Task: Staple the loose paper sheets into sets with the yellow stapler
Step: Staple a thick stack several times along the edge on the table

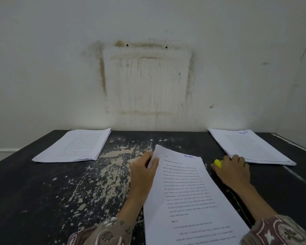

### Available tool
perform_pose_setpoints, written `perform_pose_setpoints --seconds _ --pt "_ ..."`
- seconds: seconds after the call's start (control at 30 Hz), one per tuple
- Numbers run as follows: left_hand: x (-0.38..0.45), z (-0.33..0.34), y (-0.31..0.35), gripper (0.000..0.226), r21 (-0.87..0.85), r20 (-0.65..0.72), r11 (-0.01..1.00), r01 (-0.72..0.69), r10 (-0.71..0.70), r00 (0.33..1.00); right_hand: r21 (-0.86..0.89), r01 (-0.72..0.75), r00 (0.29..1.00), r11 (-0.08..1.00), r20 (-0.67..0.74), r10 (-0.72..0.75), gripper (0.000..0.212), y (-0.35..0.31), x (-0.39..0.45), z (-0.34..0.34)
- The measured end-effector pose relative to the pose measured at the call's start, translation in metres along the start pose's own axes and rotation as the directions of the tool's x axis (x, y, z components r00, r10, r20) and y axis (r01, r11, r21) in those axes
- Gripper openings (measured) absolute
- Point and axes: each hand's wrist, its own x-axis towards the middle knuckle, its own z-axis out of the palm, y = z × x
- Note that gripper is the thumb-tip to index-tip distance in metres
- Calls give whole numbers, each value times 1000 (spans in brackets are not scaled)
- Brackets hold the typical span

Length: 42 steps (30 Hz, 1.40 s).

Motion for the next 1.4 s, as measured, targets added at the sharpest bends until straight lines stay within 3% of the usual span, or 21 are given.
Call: perform_pose_setpoints --seconds 0.1,0.17,0.23,0.33,0.43,0.63,0.77,0.97,1.13,1.27,1.4 --pt "-2 -1 7 3 16 11 993 -118 118 993 -16 65 992 998 -107 -66 43 -5 -2 -4" --pt "-3 1 6 5 83 33 971 -224 222 975 192 131 981 973 -169 -99 35 -10 -4 -5" --pt "-5 7 2 10 140 46 939 -315 312 949 563 196 981 803 -125 -151 43 -21 -10 -12" --pt "-10 15 1 16 185 58 889 -418 415 908 903 47 955 427 84 -283 52 -47 -31 -31" --pt "-12 16 5 29 233 88 830 -507 501 861 968 -51 903 245 150 -403 44 -69 -48 -36" --pt "-14 11 12 31 173 78 841 -513 507 858 989 -123 856 85 149 -495 12 -77 -56 -34" --pt "-13 13 10 14 139 120 869 -474 460 880 985 -163 842 48 164 -514 15 -75 -56 -34" --pt "-13 12 11 12 70 202 914 -400 380 903 984 -173 847 47 173 -503 14 -74 -56 -32" --pt "-10 10 13 31 92 247 926 -366 334 909 985 -174 849 22 161 -503 14 -75 -57 -32" --pt "-10 10 13 32 139 285 909 -393 344 895 982 -191 852 3 167 -497 14 -75 -57 -32" --pt "-10 15 5 15 254 351 835 -488 391 851 976 -215 851 15 195 -487 15 -75 -57 -33"
